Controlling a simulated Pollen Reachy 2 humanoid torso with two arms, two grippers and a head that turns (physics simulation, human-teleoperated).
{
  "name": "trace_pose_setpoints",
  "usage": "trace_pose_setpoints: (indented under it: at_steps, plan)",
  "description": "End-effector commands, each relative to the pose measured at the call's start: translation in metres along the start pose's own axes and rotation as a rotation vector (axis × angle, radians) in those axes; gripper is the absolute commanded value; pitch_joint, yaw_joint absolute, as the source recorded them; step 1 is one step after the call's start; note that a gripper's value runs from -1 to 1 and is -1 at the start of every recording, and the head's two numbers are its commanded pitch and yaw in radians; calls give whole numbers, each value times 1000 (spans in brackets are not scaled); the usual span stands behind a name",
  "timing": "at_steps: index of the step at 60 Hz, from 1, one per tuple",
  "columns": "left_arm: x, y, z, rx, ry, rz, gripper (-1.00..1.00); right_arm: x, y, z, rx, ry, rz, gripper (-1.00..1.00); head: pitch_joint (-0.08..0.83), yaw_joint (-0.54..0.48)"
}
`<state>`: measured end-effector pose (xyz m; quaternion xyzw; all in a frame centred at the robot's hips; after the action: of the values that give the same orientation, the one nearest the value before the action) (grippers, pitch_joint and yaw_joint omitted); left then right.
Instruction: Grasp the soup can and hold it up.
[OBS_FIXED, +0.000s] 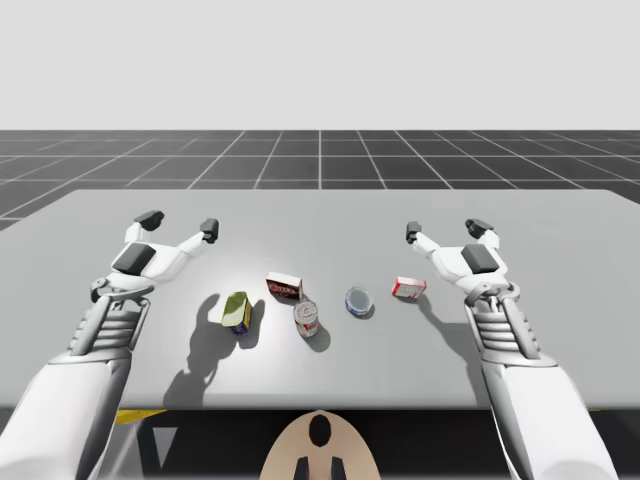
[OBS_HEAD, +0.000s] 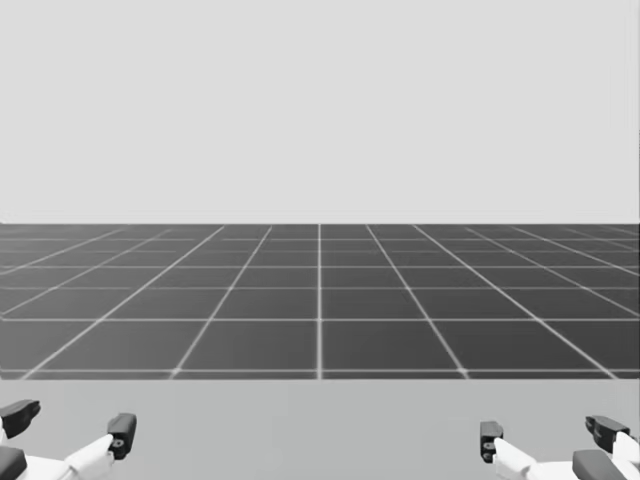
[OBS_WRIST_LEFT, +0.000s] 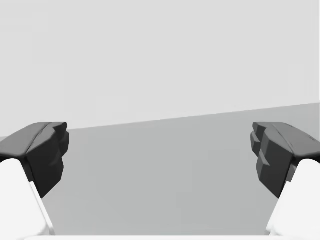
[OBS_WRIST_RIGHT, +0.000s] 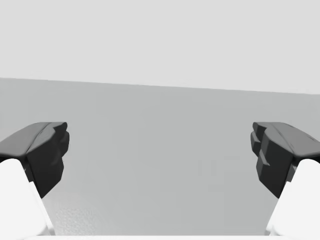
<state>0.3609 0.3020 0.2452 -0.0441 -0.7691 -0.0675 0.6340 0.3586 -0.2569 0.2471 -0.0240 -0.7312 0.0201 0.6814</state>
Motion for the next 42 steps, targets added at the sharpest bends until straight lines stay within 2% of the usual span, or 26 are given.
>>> trace_pose_setpoints:
  at_steps: [1,5,8,14,42]
  plan:
    - [0,0,0,0,-2,-3,-1000,0,1,2,6,-2,-17,-1000,1,-2]
    - [1,0,1,1,-2,-4,-1000,2,2,2,-10,-14,-8,-1000,2,-1]
    - [1,0,1,2,-2,-4,-1000,2,2,1,-33,-18,15,-1000,10,0]
    - [1,0,1,3,-3,-3,-1000,0,1,0,-36,-12,16,-1000,48,-1]
    - [0,-1,0,-3,2,-17,-1000,-2,3,-2,-32,-14,47,-1000,447,3]
